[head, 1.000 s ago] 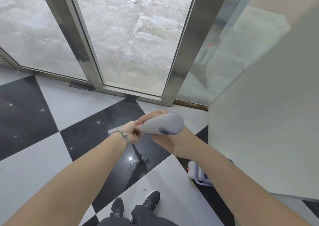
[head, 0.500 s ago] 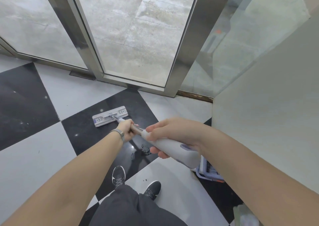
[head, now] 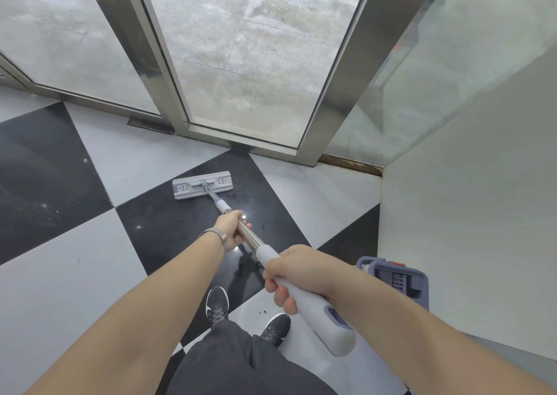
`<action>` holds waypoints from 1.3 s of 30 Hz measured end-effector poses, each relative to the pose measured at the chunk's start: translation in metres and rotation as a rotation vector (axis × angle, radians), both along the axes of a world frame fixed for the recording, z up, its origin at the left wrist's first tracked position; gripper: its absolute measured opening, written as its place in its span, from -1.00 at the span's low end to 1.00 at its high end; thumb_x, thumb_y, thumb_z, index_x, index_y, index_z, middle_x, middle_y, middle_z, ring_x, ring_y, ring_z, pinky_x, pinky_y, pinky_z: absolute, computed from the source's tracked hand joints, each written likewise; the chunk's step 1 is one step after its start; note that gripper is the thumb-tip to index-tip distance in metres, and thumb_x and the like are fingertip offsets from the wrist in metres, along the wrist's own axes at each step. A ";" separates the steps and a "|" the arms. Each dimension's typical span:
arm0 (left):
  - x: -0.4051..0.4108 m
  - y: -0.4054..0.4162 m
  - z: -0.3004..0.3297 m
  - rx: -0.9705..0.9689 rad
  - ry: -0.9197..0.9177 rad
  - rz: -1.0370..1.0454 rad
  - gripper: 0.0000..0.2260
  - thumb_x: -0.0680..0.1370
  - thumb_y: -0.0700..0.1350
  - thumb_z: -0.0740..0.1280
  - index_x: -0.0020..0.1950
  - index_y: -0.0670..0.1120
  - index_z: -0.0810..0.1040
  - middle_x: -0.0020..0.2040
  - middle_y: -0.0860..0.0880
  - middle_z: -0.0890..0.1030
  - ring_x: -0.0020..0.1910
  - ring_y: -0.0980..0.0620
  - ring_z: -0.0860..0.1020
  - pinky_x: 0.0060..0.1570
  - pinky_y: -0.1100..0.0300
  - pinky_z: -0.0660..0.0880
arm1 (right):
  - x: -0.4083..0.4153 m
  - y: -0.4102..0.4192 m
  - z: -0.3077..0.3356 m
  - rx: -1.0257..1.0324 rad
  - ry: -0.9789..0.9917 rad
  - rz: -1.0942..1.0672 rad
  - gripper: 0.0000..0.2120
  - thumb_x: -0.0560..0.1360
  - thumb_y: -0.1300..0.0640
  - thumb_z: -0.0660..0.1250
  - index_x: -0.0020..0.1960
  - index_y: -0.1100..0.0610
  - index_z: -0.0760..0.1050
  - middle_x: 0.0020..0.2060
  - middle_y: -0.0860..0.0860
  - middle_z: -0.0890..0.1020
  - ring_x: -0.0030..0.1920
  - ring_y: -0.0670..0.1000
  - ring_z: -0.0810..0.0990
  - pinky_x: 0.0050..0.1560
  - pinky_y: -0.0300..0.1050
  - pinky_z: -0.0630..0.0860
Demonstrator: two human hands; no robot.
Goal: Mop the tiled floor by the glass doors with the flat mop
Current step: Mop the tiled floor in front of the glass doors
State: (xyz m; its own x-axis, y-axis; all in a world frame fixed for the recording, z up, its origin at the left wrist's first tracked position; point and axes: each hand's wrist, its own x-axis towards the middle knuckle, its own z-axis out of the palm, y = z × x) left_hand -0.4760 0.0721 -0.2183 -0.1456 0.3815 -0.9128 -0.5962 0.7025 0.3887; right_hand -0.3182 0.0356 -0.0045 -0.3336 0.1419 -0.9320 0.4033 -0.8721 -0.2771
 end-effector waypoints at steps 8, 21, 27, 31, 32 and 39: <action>-0.001 0.007 0.000 0.001 -0.027 -0.039 -0.85 0.65 -0.17 0.18 -0.12 -0.12 0.34 -0.34 -0.04 0.38 -0.47 0.07 0.42 -0.50 0.24 0.45 | -0.014 -0.002 -0.005 0.010 -0.011 -0.090 -0.87 0.54 0.33 0.17 -0.19 0.22 0.37 -0.38 0.09 0.41 -0.56 -0.08 0.36 -0.59 -0.33 0.34; 0.017 0.011 -0.004 0.007 -0.032 -0.149 -0.85 0.68 -0.10 0.13 0.19 -0.15 0.30 -0.30 -0.08 0.38 -0.42 0.03 0.40 -0.53 0.25 0.46 | -0.013 -0.024 -0.015 0.118 -0.086 -0.078 -0.96 0.48 0.30 0.18 -0.13 0.20 0.34 -0.33 0.12 0.42 -0.50 -0.02 0.39 -0.55 -0.28 0.37; 0.029 0.011 -0.008 -0.010 -0.056 -0.181 -0.78 0.68 -0.03 0.13 0.24 -0.13 0.29 -0.26 -0.09 0.42 -0.39 0.04 0.42 -0.35 0.19 0.45 | -0.005 -0.034 -0.025 0.135 -0.115 -0.099 -0.97 0.47 0.30 0.17 -0.12 0.21 0.34 -0.33 0.12 0.41 -0.48 -0.01 0.37 -0.53 -0.28 0.37; 0.034 0.008 -0.004 -0.038 -0.068 -0.176 -0.80 0.68 -0.01 0.13 0.22 -0.11 0.32 -0.27 -0.07 0.41 -0.40 0.05 0.40 -0.35 0.21 0.44 | 0.001 -0.035 -0.029 0.109 -0.105 -0.125 -0.94 0.47 0.31 0.17 -0.07 0.22 0.35 -0.35 0.11 0.41 -0.50 -0.02 0.37 -0.54 -0.28 0.37; 0.036 0.007 -0.003 -0.044 -0.070 -0.176 -0.80 0.68 -0.02 0.13 0.21 -0.11 0.32 -0.28 -0.07 0.41 -0.40 0.05 0.40 -0.35 0.21 0.44 | 0.002 -0.035 -0.029 0.102 -0.096 -0.143 -0.93 0.48 0.32 0.17 -0.06 0.21 0.35 -0.35 0.11 0.40 -0.52 -0.03 0.37 -0.55 -0.29 0.37; 0.045 -0.005 -0.001 -0.070 -0.045 -0.184 -0.87 0.66 -0.07 0.08 0.05 -0.09 0.37 -0.25 -0.07 0.40 -0.41 0.04 0.41 -0.54 0.31 0.43 | 0.009 -0.048 -0.036 0.062 -0.046 -0.203 -0.91 0.52 0.36 0.16 -0.02 0.22 0.33 -0.36 0.09 0.37 -0.63 -0.08 0.36 -0.58 -0.32 0.35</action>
